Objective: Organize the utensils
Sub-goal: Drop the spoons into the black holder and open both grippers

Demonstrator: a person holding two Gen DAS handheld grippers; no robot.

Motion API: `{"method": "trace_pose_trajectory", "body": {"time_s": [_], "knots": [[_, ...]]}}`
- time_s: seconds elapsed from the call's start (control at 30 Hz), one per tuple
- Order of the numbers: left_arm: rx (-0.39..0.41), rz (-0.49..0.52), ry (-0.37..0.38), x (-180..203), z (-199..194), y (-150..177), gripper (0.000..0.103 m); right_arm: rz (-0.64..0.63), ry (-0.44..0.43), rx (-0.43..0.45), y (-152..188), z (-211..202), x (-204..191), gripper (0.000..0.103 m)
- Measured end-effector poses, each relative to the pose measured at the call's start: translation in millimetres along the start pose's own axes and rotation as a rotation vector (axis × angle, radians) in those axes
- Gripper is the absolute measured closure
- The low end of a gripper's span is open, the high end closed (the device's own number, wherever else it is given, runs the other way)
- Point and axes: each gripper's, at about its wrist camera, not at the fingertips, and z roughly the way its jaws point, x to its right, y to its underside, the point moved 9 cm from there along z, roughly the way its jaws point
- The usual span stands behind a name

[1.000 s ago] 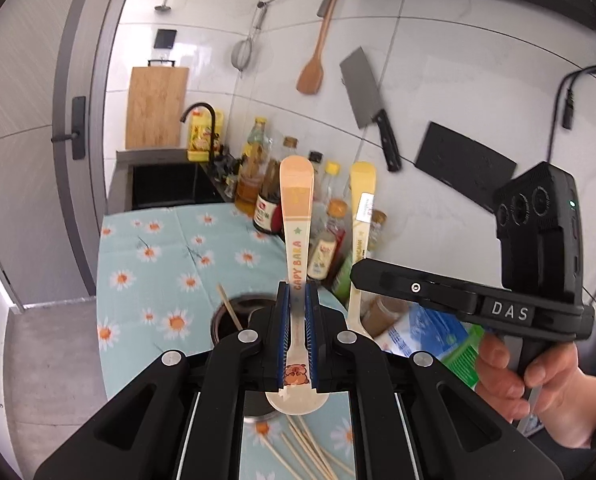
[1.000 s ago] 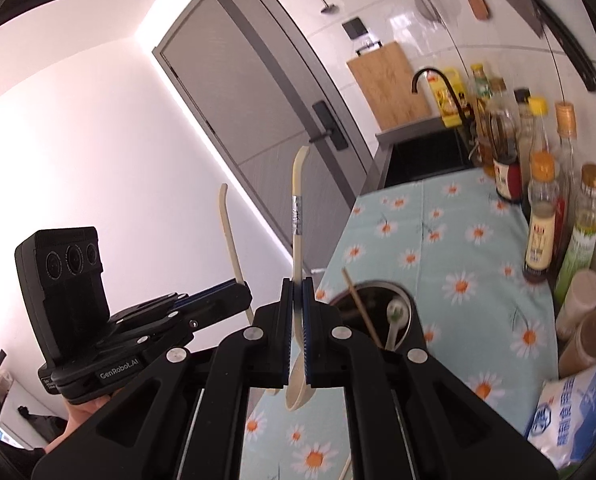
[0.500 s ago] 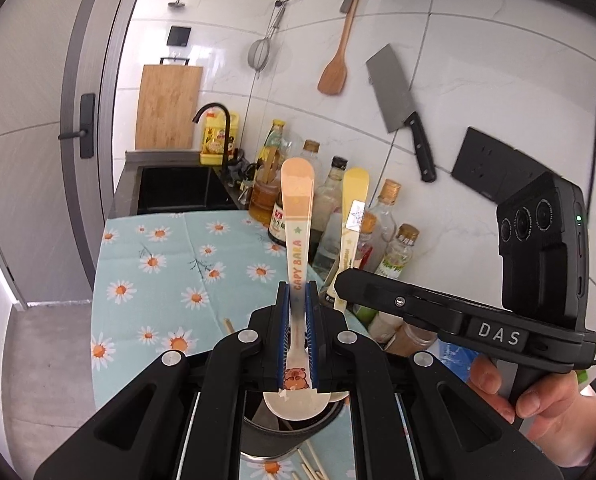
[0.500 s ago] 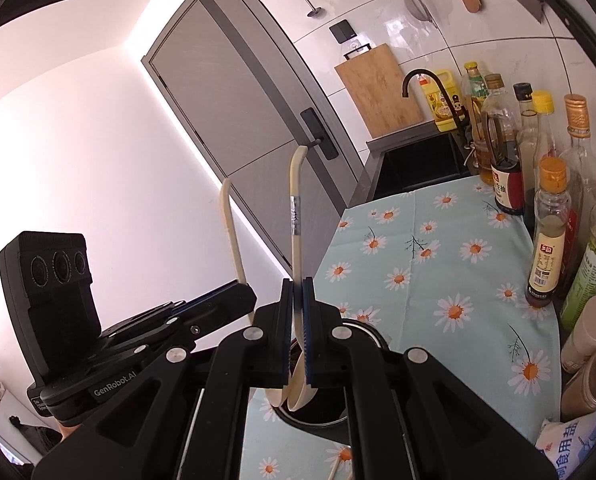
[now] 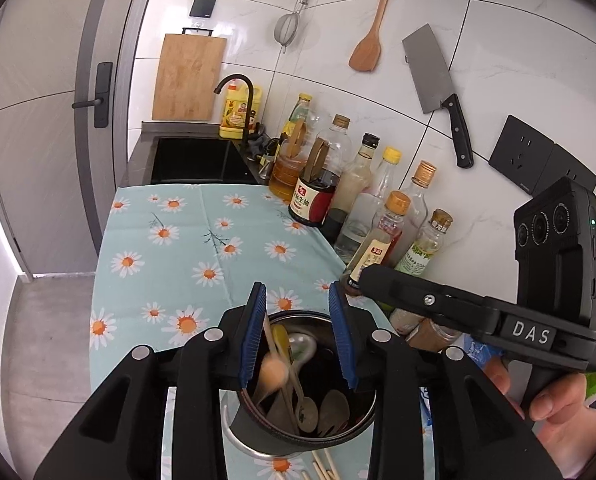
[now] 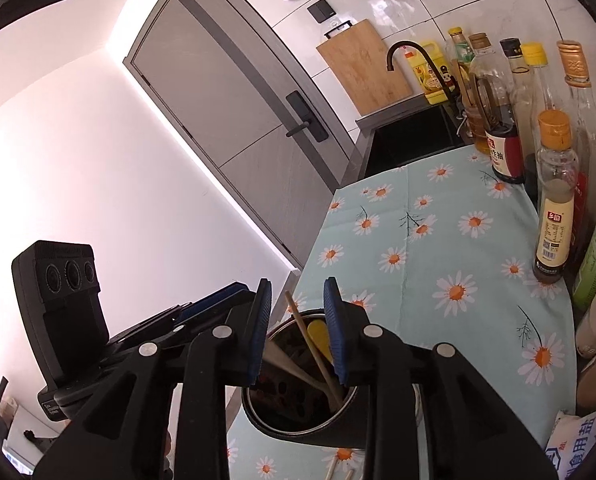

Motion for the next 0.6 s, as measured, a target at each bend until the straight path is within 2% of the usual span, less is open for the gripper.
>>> {"method": "trace_pose_trajectory", "body": {"time_s": [0.07,0.13,0.2,0.23,0.3,0.37,0.4,0.43,0.47,0.57,0.6], "knots": [[0.003,-0.007,-0.003,-1,-4,1,0.068,0.002,0.003,0.006,1,-5,-1,0.072],[0.009,-0.014,-0.013,-2,-9,2,0.045,0.000,0.008,0.016,2,-11,-3,0.061],[0.023,-0.029,-0.013,-3,-18,4,0.045,-0.015,0.014,0.026,4,-18,-6,0.054],[0.024,-0.029,-0.020,-3,-22,5,0.045,-0.024,0.021,0.025,5,-21,-8,0.045],[0.021,-0.027,-0.037,-3,-29,8,0.045,-0.041,0.041,0.028,9,-27,-11,0.035],[0.020,-0.039,-0.041,-3,-38,13,0.044,-0.078,0.063,0.043,12,-38,-15,0.033],[0.015,-0.046,-0.038,-3,-41,16,0.036,-0.101,0.082,0.050,15,-43,-18,0.029],[0.009,-0.051,-0.035,-2,-44,19,0.024,-0.115,0.096,0.061,16,-49,-19,0.026],[0.008,-0.056,-0.036,-1,-48,24,0.019,-0.127,0.102,0.072,18,-54,-21,0.026],[0.031,-0.029,-0.031,3,-60,32,0.018,-0.145,0.120,0.081,25,-68,-26,0.020],[0.028,-0.023,-0.050,3,-63,37,0.018,-0.142,0.119,0.080,28,-72,-27,0.018]]}}
